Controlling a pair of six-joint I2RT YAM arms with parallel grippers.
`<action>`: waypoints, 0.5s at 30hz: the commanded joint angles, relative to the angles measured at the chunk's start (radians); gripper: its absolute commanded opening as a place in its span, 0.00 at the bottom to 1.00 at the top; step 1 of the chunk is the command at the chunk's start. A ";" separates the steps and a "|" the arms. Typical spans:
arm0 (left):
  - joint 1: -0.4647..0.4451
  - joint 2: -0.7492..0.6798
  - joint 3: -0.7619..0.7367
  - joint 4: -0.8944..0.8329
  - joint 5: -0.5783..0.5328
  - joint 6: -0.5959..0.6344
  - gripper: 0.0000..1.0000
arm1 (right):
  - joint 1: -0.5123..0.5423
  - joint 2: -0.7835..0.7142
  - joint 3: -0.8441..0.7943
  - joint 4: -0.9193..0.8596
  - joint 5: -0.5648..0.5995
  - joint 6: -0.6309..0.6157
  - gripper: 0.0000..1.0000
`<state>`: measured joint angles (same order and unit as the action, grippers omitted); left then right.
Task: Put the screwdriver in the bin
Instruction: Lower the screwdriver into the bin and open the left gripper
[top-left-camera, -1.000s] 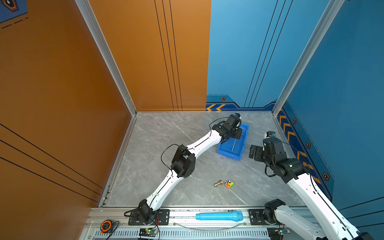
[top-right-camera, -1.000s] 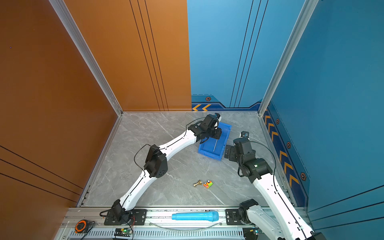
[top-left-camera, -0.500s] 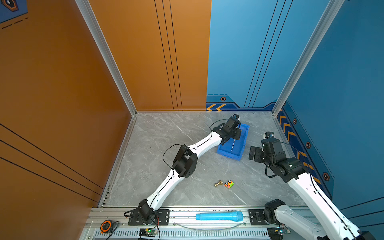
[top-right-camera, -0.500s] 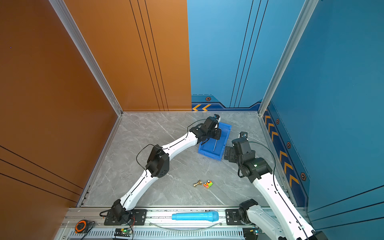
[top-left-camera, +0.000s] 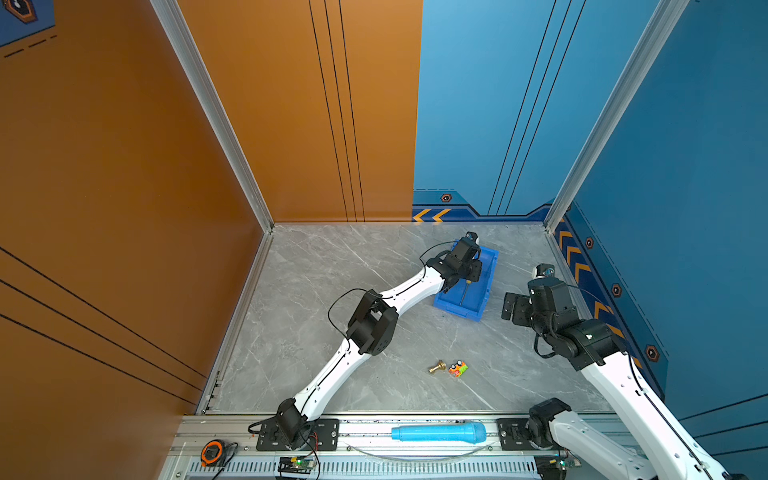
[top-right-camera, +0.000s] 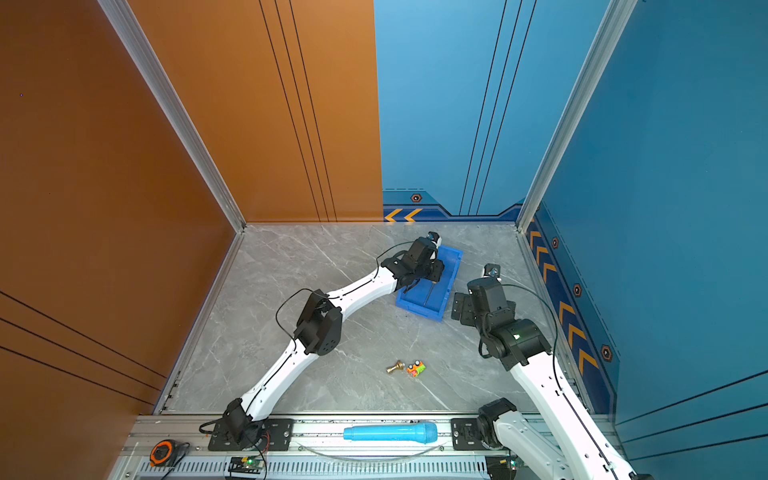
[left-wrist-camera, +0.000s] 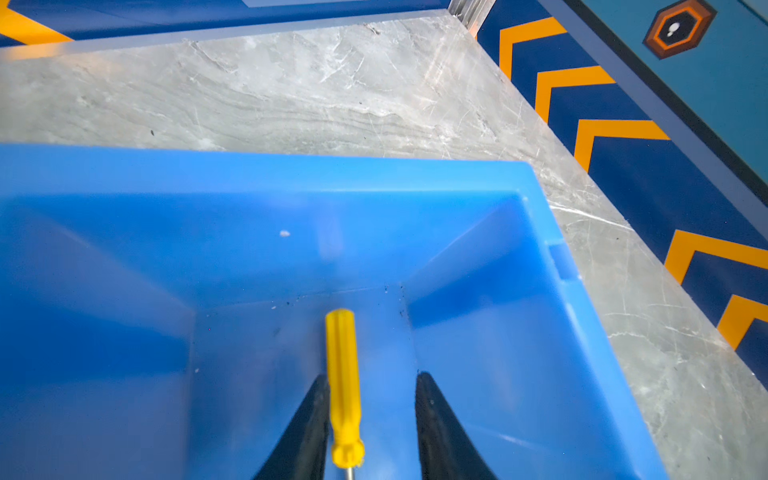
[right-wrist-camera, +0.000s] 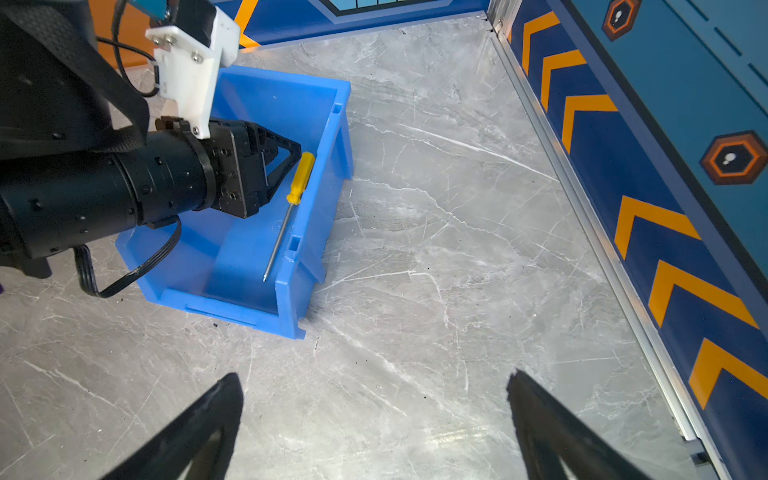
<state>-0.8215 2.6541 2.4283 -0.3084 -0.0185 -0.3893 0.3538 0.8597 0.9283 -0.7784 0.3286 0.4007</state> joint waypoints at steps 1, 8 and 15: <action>-0.002 -0.031 -0.020 0.003 -0.010 0.010 0.37 | 0.005 -0.018 0.023 -0.036 0.041 0.015 1.00; -0.005 -0.142 -0.073 -0.003 0.009 0.036 0.46 | 0.005 -0.037 -0.003 -0.009 0.038 0.012 1.00; -0.015 -0.287 -0.143 -0.053 0.022 0.055 0.59 | -0.001 -0.084 -0.053 0.035 0.036 -0.009 1.00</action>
<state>-0.8253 2.4680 2.3032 -0.3309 -0.0139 -0.3565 0.3534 0.7963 0.9001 -0.7696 0.3443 0.4000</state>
